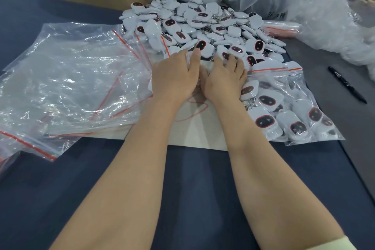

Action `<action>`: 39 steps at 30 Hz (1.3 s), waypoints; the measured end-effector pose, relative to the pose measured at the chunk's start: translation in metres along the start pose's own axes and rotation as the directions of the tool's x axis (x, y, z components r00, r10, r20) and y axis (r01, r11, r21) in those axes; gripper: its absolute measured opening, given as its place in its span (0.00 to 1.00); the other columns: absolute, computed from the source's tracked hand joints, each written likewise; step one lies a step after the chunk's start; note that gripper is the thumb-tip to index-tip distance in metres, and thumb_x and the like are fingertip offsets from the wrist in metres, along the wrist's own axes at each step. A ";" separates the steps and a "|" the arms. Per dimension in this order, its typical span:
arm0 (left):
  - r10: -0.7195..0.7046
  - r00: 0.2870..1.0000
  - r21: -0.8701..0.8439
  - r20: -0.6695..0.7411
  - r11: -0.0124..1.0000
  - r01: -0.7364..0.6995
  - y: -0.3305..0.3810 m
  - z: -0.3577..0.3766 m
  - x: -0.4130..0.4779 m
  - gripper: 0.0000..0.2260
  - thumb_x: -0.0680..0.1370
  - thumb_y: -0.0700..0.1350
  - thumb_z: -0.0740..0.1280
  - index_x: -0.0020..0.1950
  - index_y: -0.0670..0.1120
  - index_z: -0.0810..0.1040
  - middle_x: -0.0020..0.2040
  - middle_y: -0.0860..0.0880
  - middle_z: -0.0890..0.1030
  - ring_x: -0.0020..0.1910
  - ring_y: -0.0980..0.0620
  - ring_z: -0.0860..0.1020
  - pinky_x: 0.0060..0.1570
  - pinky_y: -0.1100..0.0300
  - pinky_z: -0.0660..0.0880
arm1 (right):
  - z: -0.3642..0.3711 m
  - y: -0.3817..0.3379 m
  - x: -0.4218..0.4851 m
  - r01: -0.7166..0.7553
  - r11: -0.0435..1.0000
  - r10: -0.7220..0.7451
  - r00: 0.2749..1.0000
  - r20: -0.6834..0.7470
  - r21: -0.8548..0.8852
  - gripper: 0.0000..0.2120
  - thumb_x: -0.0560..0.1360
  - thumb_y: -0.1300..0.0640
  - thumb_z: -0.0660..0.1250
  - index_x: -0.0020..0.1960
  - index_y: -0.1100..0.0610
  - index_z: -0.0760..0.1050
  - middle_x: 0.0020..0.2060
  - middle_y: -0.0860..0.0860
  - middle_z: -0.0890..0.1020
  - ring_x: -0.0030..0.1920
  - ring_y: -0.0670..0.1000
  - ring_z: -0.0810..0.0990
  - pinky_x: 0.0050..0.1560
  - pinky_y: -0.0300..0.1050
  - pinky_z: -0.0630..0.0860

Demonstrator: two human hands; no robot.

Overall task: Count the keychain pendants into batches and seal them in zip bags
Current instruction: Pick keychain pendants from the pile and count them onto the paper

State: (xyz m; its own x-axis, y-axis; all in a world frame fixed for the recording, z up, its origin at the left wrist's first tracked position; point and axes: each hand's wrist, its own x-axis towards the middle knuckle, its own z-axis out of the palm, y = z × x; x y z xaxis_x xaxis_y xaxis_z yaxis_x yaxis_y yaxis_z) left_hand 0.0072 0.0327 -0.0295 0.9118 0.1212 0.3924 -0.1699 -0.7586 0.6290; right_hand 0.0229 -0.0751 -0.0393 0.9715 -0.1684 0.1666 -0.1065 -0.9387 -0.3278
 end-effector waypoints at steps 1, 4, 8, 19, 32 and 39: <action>0.000 1.000 -0.001 0.000 1.000 0.000 0.000 0.000 0.000 0.18 0.82 0.56 0.51 0.40 0.45 0.66 0.36 0.49 0.71 0.43 0.42 0.74 0.44 0.53 0.63 | -0.001 -0.001 0.000 -0.003 0.999 0.004 1.000 -0.029 0.039 0.27 0.81 0.44 0.53 0.77 0.54 0.56 0.76 0.59 0.55 0.77 0.60 0.47 0.75 0.59 0.43; -0.003 1.000 -0.003 0.003 1.000 0.003 0.000 0.000 0.000 0.19 0.82 0.56 0.51 0.38 0.46 0.65 0.32 0.51 0.68 0.41 0.43 0.73 0.43 0.53 0.63 | -0.003 -0.003 0.003 -0.012 0.982 0.041 0.988 -0.147 0.191 0.26 0.81 0.48 0.56 0.76 0.56 0.57 0.74 0.57 0.62 0.76 0.57 0.54 0.75 0.57 0.48; 0.002 1.000 -0.009 0.006 1.000 -0.002 -0.001 0.000 0.000 0.19 0.82 0.56 0.50 0.38 0.45 0.65 0.34 0.49 0.69 0.44 0.40 0.75 0.44 0.52 0.64 | -0.005 -0.006 0.004 0.071 0.869 0.090 0.950 -0.298 0.489 0.18 0.79 0.55 0.62 0.67 0.59 0.67 0.61 0.56 0.75 0.62 0.52 0.71 0.65 0.44 0.64; -0.005 1.000 -0.011 0.008 1.000 0.006 -0.001 0.001 0.001 0.19 0.82 0.57 0.50 0.36 0.48 0.62 0.32 0.52 0.66 0.44 0.40 0.75 0.45 0.52 0.64 | -0.007 -0.009 0.009 -0.008 0.136 0.160 0.987 -0.014 0.991 0.11 0.76 0.63 0.68 0.57 0.56 0.71 0.43 0.54 0.79 0.40 0.50 0.81 0.47 0.41 0.79; -0.027 1.000 -0.022 0.000 0.999 0.027 -0.002 0.000 0.001 0.19 0.82 0.57 0.51 0.36 0.47 0.65 0.34 0.49 0.71 0.44 0.41 0.75 0.41 0.54 0.62 | -0.021 -0.017 0.006 -0.327 -0.373 -0.079 0.944 0.321 0.868 0.19 0.80 0.49 0.62 0.59 0.65 0.75 0.39 0.56 0.82 0.38 0.51 0.83 0.43 0.44 0.81; -0.009 1.000 -0.011 -0.007 1.000 0.009 -0.001 0.000 0.001 0.18 0.82 0.57 0.50 0.39 0.47 0.65 0.37 0.49 0.71 0.45 0.40 0.76 0.44 0.53 0.64 | -0.014 -0.018 0.008 -0.386 -0.305 0.062 0.904 0.422 0.871 0.11 0.80 0.55 0.63 0.52 0.64 0.75 0.44 0.60 0.81 0.42 0.57 0.81 0.56 0.57 0.78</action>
State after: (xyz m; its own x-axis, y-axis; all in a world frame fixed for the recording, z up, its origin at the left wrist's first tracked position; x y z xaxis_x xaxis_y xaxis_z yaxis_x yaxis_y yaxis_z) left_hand 0.0077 0.0334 -0.0293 0.9106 0.1326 0.3914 -0.1659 -0.7502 0.6401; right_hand 0.0293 -0.0636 -0.0193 0.9614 -0.0832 -0.2621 -0.1580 0.6129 -0.7742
